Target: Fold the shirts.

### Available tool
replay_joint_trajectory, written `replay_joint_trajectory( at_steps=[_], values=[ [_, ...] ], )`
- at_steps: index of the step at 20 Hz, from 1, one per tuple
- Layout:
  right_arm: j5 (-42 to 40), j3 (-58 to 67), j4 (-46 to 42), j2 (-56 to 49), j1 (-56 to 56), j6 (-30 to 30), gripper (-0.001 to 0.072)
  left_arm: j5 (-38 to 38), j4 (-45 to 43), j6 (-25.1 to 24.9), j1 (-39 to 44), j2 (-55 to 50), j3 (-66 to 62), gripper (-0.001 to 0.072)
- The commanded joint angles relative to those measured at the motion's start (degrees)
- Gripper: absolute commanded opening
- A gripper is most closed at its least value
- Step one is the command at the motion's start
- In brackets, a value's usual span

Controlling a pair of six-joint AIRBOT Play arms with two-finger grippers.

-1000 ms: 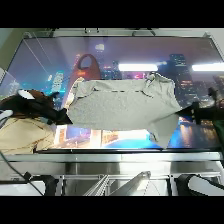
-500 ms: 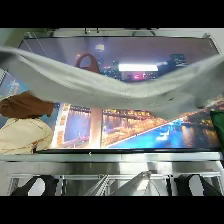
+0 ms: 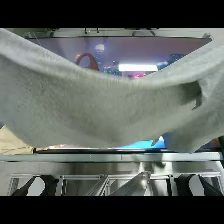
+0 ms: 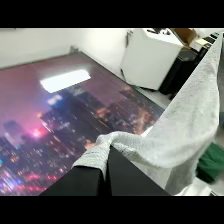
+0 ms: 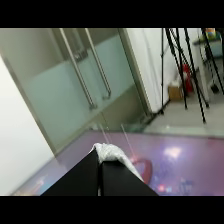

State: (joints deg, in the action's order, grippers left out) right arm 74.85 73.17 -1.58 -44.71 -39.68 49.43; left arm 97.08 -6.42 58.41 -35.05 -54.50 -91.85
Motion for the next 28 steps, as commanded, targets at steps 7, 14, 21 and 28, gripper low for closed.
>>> replay_joint_trajectory(
  at_steps=[7, 14, 21, 28],
  values=[
    [-6.82, 0.76, -20.28, -36.00, 20.74, -0.17, 0.0018, -10.86, -23.91, -2.93, 19.89, -35.12, 12.28, 0.0018],
    [-15.32, 0.83, -9.60, -60.06, 22.53, -9.66, 0.0017, -10.14, -23.45, 2.08, 20.15, -63.67, -5.64, 0.0015],
    [-19.78, 0.96, -3.45, -62.14, 20.20, -16.31, 0.0018, -8.92, -24.63, 6.64, 20.65, -67.58, -19.56, 0.0016],
    [-12.26, 0.92, -21.73, -62.10, 15.13, -11.02, 0.0017, -0.15, -39.89, 13.05, 20.90, -67.56, -15.08, 0.0013]
  ],
)
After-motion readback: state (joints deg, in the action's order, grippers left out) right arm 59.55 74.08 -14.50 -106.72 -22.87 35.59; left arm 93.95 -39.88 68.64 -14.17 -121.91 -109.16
